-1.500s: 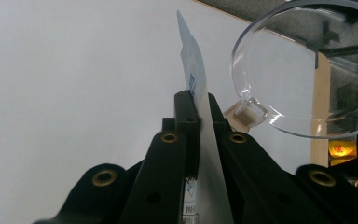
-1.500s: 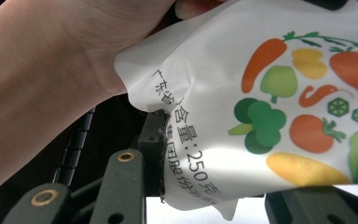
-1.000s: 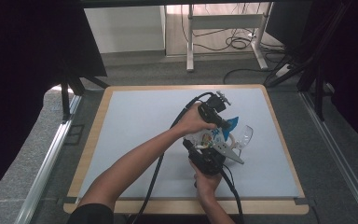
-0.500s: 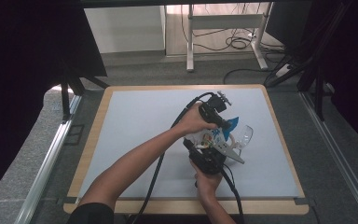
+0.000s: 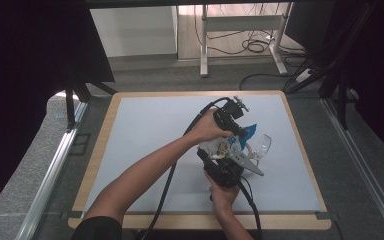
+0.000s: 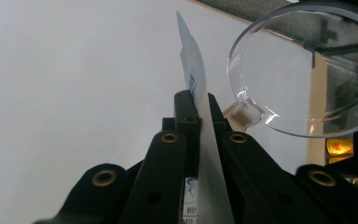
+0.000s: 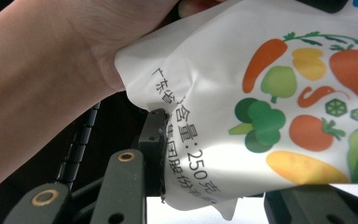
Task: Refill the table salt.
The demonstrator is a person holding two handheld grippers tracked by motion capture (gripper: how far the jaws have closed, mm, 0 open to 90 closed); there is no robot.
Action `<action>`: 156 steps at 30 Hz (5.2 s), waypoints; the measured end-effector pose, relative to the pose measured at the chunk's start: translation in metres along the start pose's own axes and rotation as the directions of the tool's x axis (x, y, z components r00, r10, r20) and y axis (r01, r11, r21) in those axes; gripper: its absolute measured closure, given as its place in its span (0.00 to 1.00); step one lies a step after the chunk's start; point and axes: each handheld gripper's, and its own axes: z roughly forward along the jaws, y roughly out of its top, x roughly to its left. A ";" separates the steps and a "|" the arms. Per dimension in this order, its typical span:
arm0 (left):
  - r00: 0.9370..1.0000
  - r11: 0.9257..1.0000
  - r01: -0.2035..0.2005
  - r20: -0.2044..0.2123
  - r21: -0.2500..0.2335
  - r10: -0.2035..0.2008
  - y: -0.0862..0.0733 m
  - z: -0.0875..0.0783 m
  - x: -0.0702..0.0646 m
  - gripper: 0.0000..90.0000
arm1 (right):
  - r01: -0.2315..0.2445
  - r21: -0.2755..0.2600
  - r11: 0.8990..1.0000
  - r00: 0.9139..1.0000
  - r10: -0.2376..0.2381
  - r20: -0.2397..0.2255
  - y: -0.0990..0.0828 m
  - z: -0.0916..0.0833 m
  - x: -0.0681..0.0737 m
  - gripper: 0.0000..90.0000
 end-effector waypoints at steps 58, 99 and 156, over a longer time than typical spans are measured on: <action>1.000 1.000 -0.005 -0.003 -0.009 0.005 -0.003 0.003 0.001 1.00 | 0.022 -0.007 1.000 1.000 -0.021 0.015 -0.003 0.000 0.000 0.69; 1.000 1.000 0.001 -0.003 0.006 -0.001 -0.005 0.004 0.004 1.00 | 0.045 -0.014 0.999 0.999 -0.045 0.029 -0.005 0.001 0.003 0.69; 1.000 1.000 0.007 -0.018 -0.017 -0.007 -0.006 0.002 0.004 1.00 | 0.116 0.115 0.987 0.993 -0.111 -0.051 -0.009 0.004 -0.006 0.63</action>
